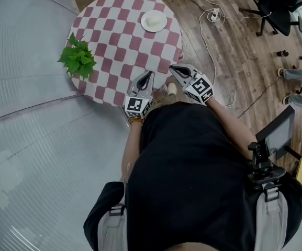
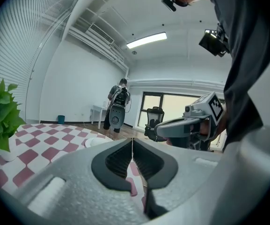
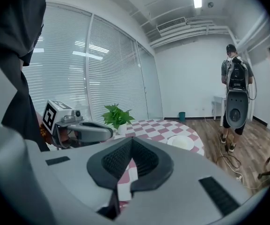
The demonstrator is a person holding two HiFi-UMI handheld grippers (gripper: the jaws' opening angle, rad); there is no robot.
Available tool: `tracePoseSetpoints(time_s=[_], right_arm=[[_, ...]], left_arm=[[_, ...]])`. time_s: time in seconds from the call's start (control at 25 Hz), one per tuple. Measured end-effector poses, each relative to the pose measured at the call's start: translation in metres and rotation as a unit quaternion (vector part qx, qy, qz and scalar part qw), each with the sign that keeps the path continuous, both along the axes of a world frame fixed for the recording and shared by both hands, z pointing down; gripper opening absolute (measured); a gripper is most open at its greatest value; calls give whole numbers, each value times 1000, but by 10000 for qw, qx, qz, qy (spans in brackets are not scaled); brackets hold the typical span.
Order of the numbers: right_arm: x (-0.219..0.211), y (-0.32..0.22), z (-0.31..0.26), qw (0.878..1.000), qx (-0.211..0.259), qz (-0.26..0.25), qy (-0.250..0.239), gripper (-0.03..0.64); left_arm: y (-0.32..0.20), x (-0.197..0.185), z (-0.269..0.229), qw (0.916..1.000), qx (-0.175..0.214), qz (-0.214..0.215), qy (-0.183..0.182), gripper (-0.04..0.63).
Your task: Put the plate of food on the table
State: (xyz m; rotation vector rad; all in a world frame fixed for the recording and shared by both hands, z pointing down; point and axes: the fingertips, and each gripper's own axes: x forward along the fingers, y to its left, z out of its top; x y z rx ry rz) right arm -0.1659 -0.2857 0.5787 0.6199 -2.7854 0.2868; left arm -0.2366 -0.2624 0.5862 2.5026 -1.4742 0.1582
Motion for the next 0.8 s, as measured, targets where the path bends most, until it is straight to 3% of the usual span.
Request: tracePoseSetpoints(time_s=[0.8], right_arm=[[2, -10, 6, 9995, -265, 122, -77, 8]], left_arm=[[-13, 9, 11, 9996, -197, 195, 12, 12]])
